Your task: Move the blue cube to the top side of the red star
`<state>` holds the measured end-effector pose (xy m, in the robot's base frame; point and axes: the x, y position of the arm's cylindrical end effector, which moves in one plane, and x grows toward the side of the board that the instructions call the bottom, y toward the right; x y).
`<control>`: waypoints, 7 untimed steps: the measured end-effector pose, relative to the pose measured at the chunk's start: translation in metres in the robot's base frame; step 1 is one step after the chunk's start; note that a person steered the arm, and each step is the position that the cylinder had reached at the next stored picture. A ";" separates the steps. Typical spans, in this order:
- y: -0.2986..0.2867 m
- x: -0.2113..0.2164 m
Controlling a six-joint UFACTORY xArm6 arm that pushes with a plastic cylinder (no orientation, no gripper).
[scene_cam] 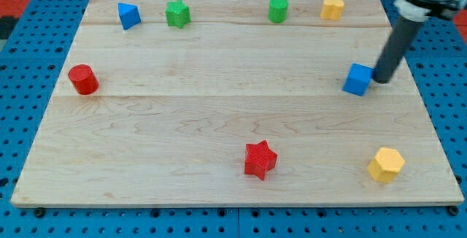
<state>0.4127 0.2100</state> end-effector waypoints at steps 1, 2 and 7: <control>-0.057 0.007; -0.106 0.011; -0.214 0.034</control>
